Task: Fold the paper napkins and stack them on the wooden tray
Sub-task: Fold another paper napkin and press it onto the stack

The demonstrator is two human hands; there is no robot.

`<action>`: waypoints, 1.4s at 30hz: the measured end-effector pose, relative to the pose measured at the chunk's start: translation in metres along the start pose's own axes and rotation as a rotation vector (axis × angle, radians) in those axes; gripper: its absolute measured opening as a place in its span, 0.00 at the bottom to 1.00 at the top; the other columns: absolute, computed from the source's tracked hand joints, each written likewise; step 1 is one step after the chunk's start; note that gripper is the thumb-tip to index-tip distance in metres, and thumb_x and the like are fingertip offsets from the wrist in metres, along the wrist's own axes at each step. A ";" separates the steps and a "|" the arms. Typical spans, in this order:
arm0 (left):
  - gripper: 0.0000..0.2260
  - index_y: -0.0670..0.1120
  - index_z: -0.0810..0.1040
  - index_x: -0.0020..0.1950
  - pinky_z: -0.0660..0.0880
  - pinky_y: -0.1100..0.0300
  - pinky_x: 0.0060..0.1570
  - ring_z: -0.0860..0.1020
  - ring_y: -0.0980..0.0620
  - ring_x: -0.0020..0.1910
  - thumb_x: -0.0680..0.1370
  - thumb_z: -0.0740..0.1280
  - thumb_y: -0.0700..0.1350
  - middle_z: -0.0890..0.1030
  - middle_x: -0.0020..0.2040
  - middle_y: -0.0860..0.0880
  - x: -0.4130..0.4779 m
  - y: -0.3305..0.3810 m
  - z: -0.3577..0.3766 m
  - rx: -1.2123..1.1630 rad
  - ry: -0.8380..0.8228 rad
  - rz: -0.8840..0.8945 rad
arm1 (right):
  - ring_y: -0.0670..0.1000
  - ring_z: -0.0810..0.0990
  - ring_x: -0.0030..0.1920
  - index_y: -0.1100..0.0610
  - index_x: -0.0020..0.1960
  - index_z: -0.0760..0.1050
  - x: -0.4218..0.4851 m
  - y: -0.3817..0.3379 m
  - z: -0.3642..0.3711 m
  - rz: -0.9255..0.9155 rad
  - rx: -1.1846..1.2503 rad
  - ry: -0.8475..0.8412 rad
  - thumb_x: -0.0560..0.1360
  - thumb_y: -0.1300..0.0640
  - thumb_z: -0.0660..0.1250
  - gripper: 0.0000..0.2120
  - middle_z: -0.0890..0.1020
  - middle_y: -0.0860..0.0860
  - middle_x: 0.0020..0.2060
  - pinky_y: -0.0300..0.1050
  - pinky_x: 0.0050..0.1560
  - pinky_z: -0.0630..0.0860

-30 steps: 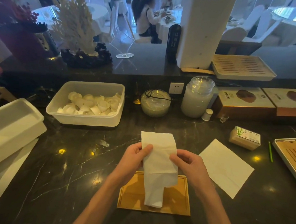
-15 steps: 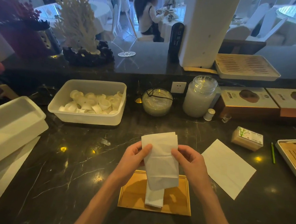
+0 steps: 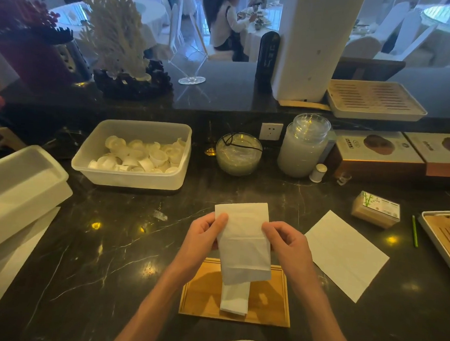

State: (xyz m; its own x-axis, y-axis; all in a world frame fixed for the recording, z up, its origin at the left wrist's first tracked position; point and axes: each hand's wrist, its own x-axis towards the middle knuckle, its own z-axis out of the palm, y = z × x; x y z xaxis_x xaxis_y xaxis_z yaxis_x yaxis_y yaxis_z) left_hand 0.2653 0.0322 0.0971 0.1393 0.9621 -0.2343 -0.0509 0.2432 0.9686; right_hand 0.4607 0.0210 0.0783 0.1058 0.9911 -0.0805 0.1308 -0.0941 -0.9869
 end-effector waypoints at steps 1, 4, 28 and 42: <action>0.17 0.47 0.80 0.59 0.85 0.55 0.49 0.85 0.48 0.56 0.78 0.63 0.56 0.85 0.55 0.48 0.000 0.000 0.000 0.004 0.006 0.000 | 0.40 0.84 0.47 0.35 0.44 0.81 0.000 0.000 0.000 0.003 0.000 0.001 0.72 0.38 0.66 0.06 0.85 0.37 0.43 0.31 0.38 0.81; 0.18 0.46 0.80 0.60 0.85 0.56 0.48 0.85 0.48 0.56 0.78 0.63 0.56 0.85 0.56 0.48 0.000 0.001 0.001 -0.005 -0.007 -0.010 | 0.41 0.84 0.46 0.39 0.44 0.82 0.001 0.000 0.002 0.007 -0.002 0.007 0.73 0.40 0.67 0.06 0.85 0.38 0.42 0.34 0.38 0.82; 0.08 0.51 0.82 0.59 0.84 0.61 0.44 0.86 0.54 0.54 0.82 0.65 0.47 0.87 0.54 0.54 0.002 0.001 -0.010 -0.046 0.069 -0.003 | 0.42 0.85 0.51 0.44 0.55 0.81 -0.007 0.014 -0.014 0.195 -0.043 -0.299 0.75 0.52 0.73 0.10 0.86 0.38 0.48 0.33 0.42 0.81; 0.10 0.57 0.81 0.60 0.84 0.61 0.46 0.85 0.53 0.57 0.81 0.68 0.45 0.86 0.57 0.55 0.000 0.016 -0.015 0.084 -0.181 0.014 | 0.50 0.86 0.53 0.47 0.57 0.80 0.004 -0.016 -0.011 0.188 0.230 -0.229 0.76 0.50 0.71 0.11 0.87 0.46 0.52 0.44 0.44 0.84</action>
State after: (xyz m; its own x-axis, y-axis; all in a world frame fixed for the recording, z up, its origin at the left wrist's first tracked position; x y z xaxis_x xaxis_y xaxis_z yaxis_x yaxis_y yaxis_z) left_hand 0.2497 0.0381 0.1110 0.3148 0.9258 -0.2093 0.0278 0.2114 0.9770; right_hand 0.4700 0.0257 0.0953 -0.1197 0.9562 -0.2671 -0.0973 -0.2790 -0.9553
